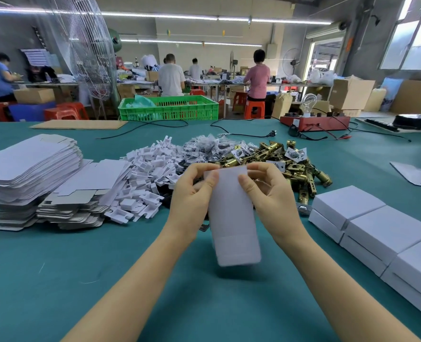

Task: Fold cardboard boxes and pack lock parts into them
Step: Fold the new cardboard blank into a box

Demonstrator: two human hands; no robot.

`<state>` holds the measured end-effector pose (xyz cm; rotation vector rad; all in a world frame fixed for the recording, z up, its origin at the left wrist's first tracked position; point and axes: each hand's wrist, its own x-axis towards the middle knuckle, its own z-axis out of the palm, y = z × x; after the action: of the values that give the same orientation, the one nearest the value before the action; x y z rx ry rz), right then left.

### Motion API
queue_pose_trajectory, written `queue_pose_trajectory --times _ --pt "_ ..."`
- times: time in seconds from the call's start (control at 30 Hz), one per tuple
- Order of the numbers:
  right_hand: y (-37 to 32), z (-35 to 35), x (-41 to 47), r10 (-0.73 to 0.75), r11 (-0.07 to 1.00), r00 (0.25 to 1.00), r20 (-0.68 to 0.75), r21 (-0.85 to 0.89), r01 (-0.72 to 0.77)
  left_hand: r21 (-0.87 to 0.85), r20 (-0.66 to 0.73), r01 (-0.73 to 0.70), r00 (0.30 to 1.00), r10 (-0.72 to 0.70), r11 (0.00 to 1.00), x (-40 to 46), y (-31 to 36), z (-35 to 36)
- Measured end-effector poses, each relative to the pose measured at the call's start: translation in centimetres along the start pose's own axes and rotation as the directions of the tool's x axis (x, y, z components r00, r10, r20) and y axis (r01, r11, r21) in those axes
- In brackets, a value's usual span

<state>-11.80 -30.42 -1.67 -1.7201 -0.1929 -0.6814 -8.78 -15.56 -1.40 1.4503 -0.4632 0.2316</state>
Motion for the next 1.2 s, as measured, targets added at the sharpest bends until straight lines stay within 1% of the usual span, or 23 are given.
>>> queue_pose_trajectory --times 0.1,0.13,0.17,0.2,0.23,0.27,0.3,0.33,0.37,0.43,0.53,0.63,0.7,0.77,0.87,0.9,0.93,0.97,1.0,1.03,1.07,1.13,1.2 --pt "0.6 -0.4 0.0 0.004 0.957 0.986 -0.167 -0.285 -0.052 0.014 -0.222 -0.068 0.972 0.070 0.998 0.5 -0.2 -0.5" --pt "0.7 -0.5 0.0 0.031 0.946 0.978 -0.205 -0.309 -0.094 0.052 -0.265 -0.128 0.954 0.137 0.990 0.7 -0.2 -0.6" --pt "0.7 -0.5 0.1 0.111 0.949 0.972 -0.209 -0.268 -0.166 0.135 -0.279 -0.213 0.929 0.244 0.968 0.6 -0.2 -0.7" --pt "0.5 -0.4 0.2 0.242 0.947 0.955 -0.173 -0.171 -0.271 0.234 -0.259 -0.314 0.892 0.371 0.920 0.5 -0.2 -0.6" --pt "0.2 -0.2 0.4 0.397 0.915 0.914 -0.089 -0.046 -0.401 0.323 -0.204 -0.421 0.844 0.497 0.848 0.3 -0.4 -0.3" --pt "-0.1 -0.1 0.5 0.526 0.846 0.850 0.026 0.085 -0.526 0.389 -0.114 -0.523 0.789 0.603 0.758 -0.1 -0.8 0.0" --pt "-0.4 -0.1 0.6 0.604 0.760 0.784 0.140 0.195 -0.620 0.423 0.000 -0.617 0.732 0.681 0.663 -0.5 -1.3 0.5" --pt "-0.4 -0.1 0.6 0.633 0.686 0.739 0.230 0.276 -0.674 0.420 0.126 -0.695 0.682 0.721 0.584 -0.9 -1.9 0.9" --pt "-0.4 -0.3 0.6 0.636 0.631 0.713 0.294 0.333 -0.700 0.393 0.245 -0.750 0.643 0.725 0.532 -1.4 -2.4 1.2" --pt "-0.1 -1.0 0.6 0.624 0.561 0.689 0.369 0.402 -0.723 0.352 0.408 -0.803 0.594 0.693 0.481 -2.0 -3.0 1.7" --pt "0.2 -2.1 0.8 0.604 0.516 0.674 0.426 0.435 -0.738 0.398 0.459 -0.813 0.577 0.675 0.425 -2.3 -3.6 1.7" --pt "0.2 -2.6 0.9 0.574 0.542 0.682 0.453 0.414 -0.731 0.413 0.474 -0.819 0.568 0.673 0.400 -2.3 -3.8 1.4" --pt "0.4 -2.6 0.9 0.529 0.573 0.716 0.456 0.430 -0.698 0.429 0.486 -0.819 0.565 0.667 0.381 -2.3 -4.0 1.2" --pt "0.8 -2.3 0.8 0.499 0.607 0.756 0.424 0.451 -0.654 0.481 0.426 -0.777 0.611 0.667 0.405 -2.4 -4.3 1.0" --pt "1.5 -1.8 0.7 0.462 0.683 0.810 0.361 0.438 -0.585 0.584 0.171 -0.603 0.746 0.643 0.544 -2.2 -4.7 0.7" --pt "1.8 -1.6 0.6 0.443 0.694 0.823 0.355 0.446 -0.566 0.598 0.062 -0.512 0.796 0.602 0.616 -1.9 -4.7 0.6" --pt "2.1 -1.5 0.6 0.422 0.697 0.833 0.358 0.460 -0.551 0.571 -0.039 -0.403 0.857 0.514 0.715 -1.5 -4.7 0.4" --pt "2.3 -1.3 0.5 0.402 0.697 0.839 0.367 0.471 -0.540 0.477 -0.104 -0.277 0.925 0.366 0.834 -1.2 -4.6 0.2" --pt "2.5 -1.1 0.4 0.387 0.703 0.844 0.371 0.473 -0.531 0.335 -0.115 -0.135 0.976 0.182 0.933 -0.9 -4.4 -0.1" --pt "2.8 -0.9 0.3 0.382 0.718 0.848 0.368 0.459 -0.523 0.185 -0.064 0.002 0.998 0.010 0.983 -0.7 -4.6 -0.5" --pt "3.0 -0.8 0.2 0.381 0.745 0.851 0.361 0.425 -0.514 0.073 0.012 0.108 0.994 -0.109 0.992 -0.5 -4.9 -0.8" --pt "3.5 -0.6 0.0 0.394 0.821 0.854 0.339 0.288 -0.493 0.052 0.101 0.168 0.980 -0.173 0.984 -0.2 -5.8 -1.3" --pt "3.8 -0.5 -0.1 0.397 0.875 0.862 0.316 0.152 -0.459 0.122 0.110 0.162 0.978 -0.176 0.979 -0.1 -6.3 -1.4"
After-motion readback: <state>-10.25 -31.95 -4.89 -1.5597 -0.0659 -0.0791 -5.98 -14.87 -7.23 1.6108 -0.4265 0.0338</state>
